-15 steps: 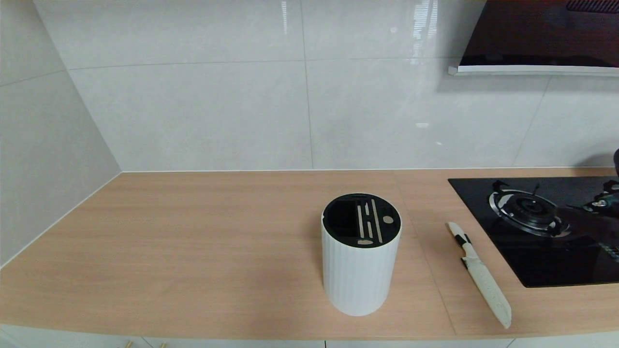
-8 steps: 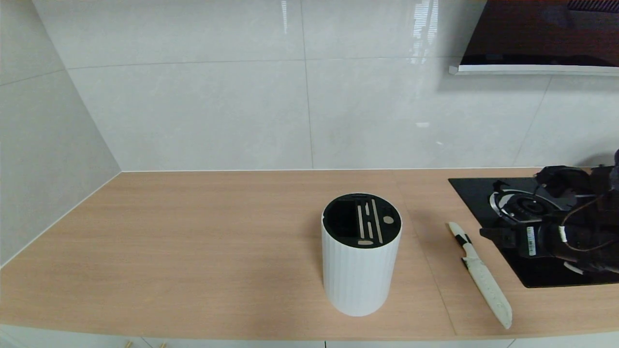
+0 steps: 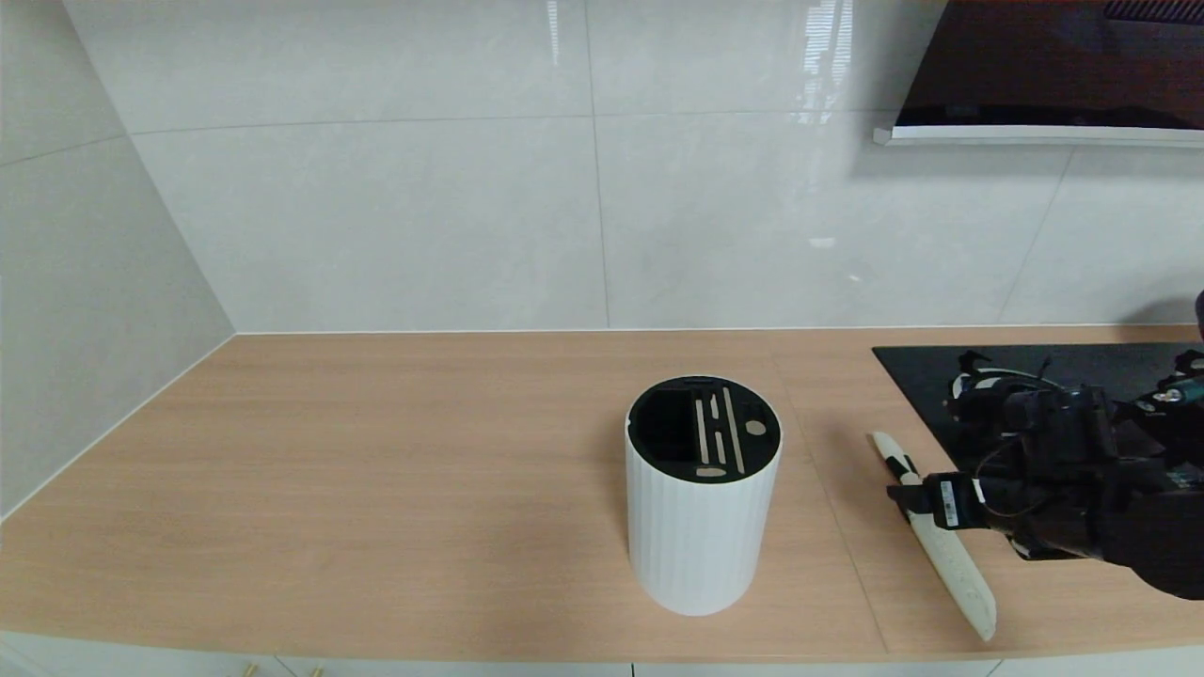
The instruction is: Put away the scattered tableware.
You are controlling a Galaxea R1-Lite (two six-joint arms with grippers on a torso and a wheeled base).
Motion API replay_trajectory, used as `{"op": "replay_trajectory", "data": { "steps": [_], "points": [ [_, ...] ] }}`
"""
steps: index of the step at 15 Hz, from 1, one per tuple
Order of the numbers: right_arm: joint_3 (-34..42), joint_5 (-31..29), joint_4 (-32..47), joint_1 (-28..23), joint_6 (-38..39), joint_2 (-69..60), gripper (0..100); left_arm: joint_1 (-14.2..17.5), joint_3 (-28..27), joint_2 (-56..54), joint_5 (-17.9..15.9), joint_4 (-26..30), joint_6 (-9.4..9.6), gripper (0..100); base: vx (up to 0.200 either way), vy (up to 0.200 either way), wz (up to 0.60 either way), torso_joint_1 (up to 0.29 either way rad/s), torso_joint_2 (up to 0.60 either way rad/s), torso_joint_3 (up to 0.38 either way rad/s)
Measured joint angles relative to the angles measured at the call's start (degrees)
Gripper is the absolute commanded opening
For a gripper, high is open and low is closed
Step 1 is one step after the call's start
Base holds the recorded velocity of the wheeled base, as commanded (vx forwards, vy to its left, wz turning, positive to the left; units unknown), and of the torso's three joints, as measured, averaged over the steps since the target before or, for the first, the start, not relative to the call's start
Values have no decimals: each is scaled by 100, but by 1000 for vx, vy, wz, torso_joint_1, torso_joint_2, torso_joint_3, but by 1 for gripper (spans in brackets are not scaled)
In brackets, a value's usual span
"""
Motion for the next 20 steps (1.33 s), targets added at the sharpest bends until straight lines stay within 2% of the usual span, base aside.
{"op": "replay_trajectory", "data": {
  "steps": [8, 13, 20],
  "points": [
    [44, 9, -44, -77, 9, 625, 100, -2, 0, 0, 0, 0, 0, 100, 0, 0, 0, 0, 0, 0],
    [38, 6, -490, -149, 33, 812, 100, -2, 0, 0, 0, 0, 0, 100, 0, 0, 0, 0, 0, 0],
    [24, 41, -584, -165, 206, 923, 100, -2, 0, 0, 0, 0, 2, 100, 0, 0, 0, 0, 0, 0]
  ]
}}
